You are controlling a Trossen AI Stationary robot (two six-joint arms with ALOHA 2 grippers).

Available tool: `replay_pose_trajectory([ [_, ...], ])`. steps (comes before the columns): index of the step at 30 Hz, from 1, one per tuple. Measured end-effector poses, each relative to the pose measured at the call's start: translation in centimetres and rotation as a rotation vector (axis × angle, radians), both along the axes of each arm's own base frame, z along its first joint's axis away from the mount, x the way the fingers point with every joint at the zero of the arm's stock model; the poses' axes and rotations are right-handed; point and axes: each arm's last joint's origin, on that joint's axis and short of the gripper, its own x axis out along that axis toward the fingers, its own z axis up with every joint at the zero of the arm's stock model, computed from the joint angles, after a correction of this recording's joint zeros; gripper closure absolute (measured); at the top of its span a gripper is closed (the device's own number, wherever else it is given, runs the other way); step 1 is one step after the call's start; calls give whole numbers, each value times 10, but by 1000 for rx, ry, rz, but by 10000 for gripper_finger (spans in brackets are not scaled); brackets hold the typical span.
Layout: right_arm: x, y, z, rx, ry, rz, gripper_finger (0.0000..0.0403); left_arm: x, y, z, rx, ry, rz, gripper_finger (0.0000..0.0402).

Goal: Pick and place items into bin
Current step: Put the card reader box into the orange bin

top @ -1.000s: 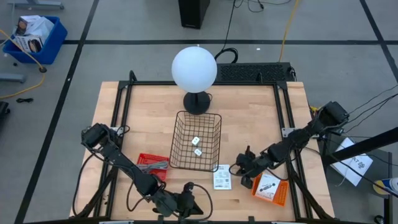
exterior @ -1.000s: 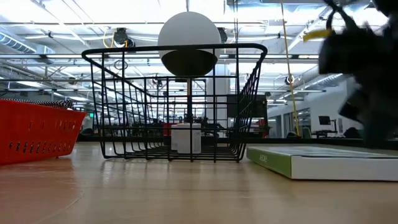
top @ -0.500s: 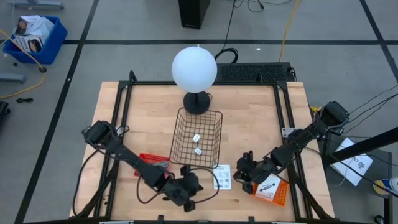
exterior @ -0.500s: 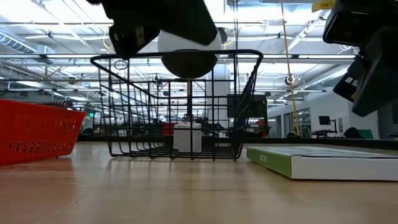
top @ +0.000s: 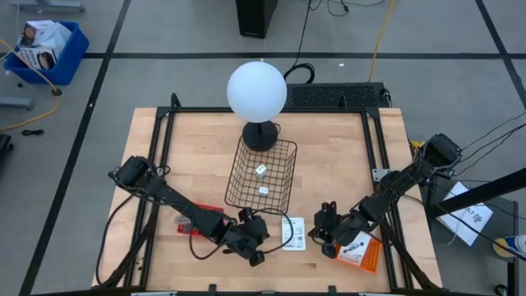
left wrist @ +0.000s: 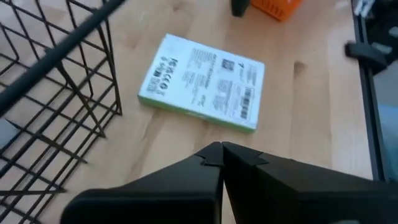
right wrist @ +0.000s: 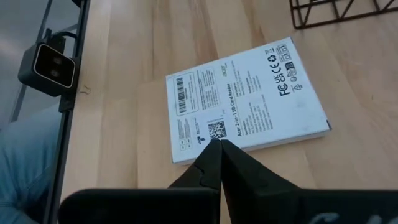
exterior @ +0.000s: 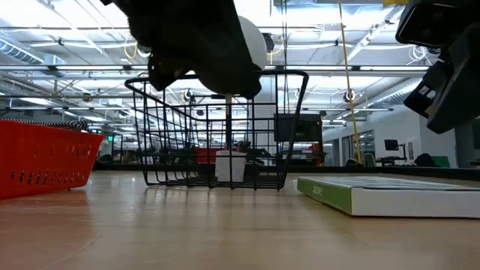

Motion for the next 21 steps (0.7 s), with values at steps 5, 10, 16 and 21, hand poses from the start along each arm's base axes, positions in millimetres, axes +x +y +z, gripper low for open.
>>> replay_pose_trajectory([
  [5,0,0,0,12,8,-16,403,1,0,0,-137,17,44,384],
  [10,0,0,-3,27,23,-34,403,-3,-15,3,-192,-11,14,396],
  [16,4,11,-7,40,3,1,403,-6,-35,13,-217,-127,-76,397],
  [21,18,29,2,-40,-14,82,403,-9,-43,15,-161,-167,-108,394],
])
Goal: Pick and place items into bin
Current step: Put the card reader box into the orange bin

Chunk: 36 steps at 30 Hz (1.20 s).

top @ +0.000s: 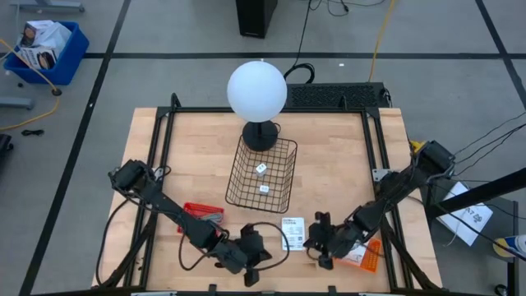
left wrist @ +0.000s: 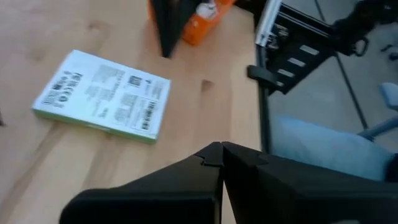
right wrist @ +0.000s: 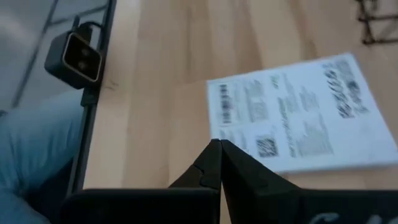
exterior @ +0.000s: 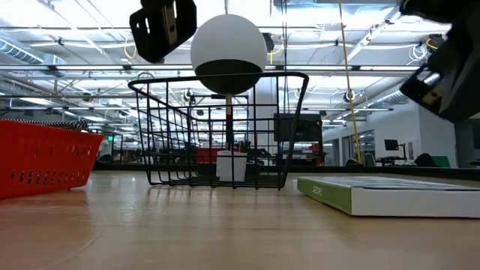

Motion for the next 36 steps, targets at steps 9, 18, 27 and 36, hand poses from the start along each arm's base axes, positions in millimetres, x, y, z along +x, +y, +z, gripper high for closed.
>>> replay_pose_trajectory([
  [9,18,36,2,-228,140,55,403,-10,-14,1,98,-51,15,398],
  [18,17,47,2,-281,169,8,403,-11,-47,-7,155,-70,-45,400],
  [27,8,44,-1,-333,211,-49,403,17,-70,-8,334,115,37,400],
  [36,13,40,1,-425,141,-77,403,43,-23,-19,326,224,158,396],
])
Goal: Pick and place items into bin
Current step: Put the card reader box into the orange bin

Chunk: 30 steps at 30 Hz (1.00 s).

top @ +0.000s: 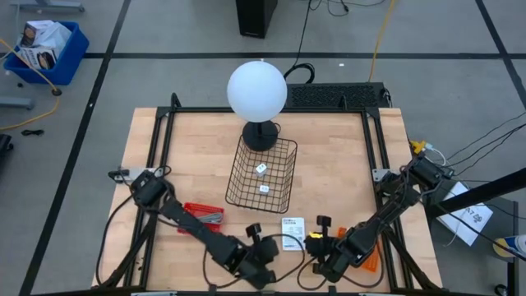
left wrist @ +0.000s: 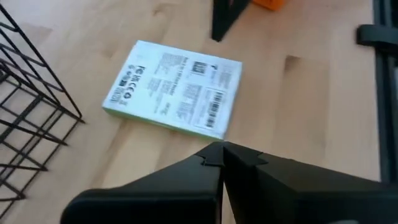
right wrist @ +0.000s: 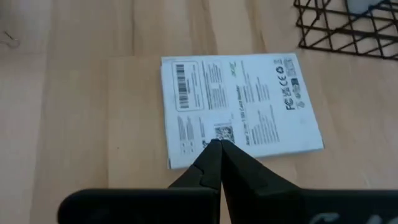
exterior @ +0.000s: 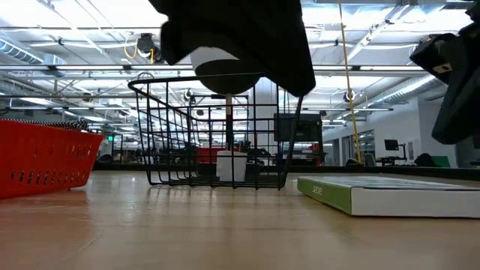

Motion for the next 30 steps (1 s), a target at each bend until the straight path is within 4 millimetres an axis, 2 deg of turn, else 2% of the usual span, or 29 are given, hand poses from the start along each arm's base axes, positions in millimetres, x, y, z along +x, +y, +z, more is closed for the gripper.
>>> replay_pose_trajectory([
  [7,11,-2,-9,-35,2,38,403,10,16,-1,-3,24,-1,398],
  [14,21,-5,-27,32,79,38,403,12,18,-1,-29,39,-9,387],
  [19,26,1,-34,86,75,61,403,11,17,-1,-37,40,-10,397],
  [24,23,11,-32,142,52,103,403,11,17,-1,-55,39,2,380],
  [30,20,21,-31,191,37,149,403,11,16,-1,-74,46,-2,377],
])
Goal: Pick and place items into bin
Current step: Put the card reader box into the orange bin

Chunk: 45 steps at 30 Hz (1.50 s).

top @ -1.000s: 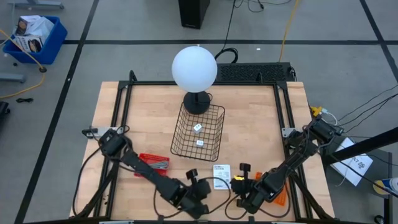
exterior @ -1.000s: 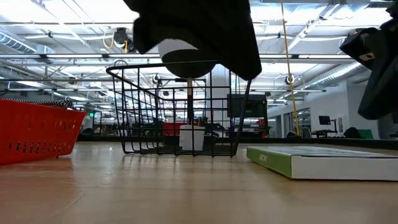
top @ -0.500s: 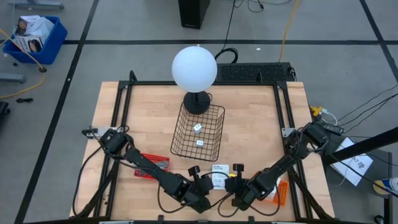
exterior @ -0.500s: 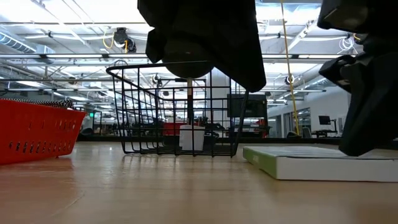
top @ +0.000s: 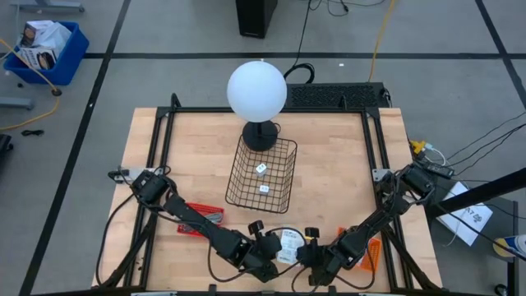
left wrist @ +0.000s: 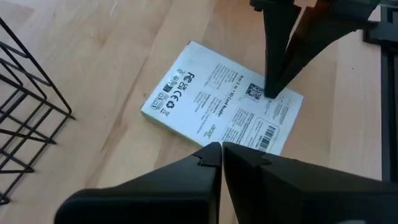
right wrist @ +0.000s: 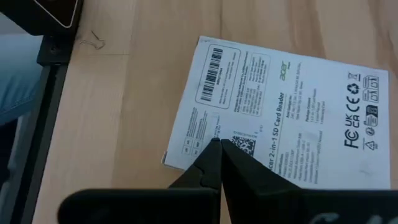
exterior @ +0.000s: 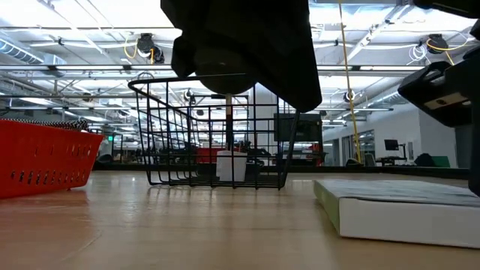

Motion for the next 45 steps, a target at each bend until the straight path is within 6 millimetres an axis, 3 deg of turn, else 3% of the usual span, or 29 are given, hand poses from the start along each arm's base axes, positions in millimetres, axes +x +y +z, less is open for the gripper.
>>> replay_pose_trajectory([
  [9,-10,20,5,33,-83,77,403,-1,-2,-1,-73,31,-6,376],
  [16,-13,19,14,-19,-158,42,403,-1,-2,-2,-88,33,-2,376],
  [22,-24,20,27,12,-161,-25,403,6,-5,-25,-138,90,-47,392],
  [26,-35,21,23,33,-101,-103,403,11,-2,-47,-146,127,-49,391],
  [31,-39,20,14,49,-35,-160,403,12,-4,-47,-162,118,-50,394],
  [39,-28,17,-7,87,63,-197,403,16,-5,-44,-187,76,-61,385],
  [45,-23,18,-11,65,11,-194,403,17,-6,-43,-184,64,-73,395],
])
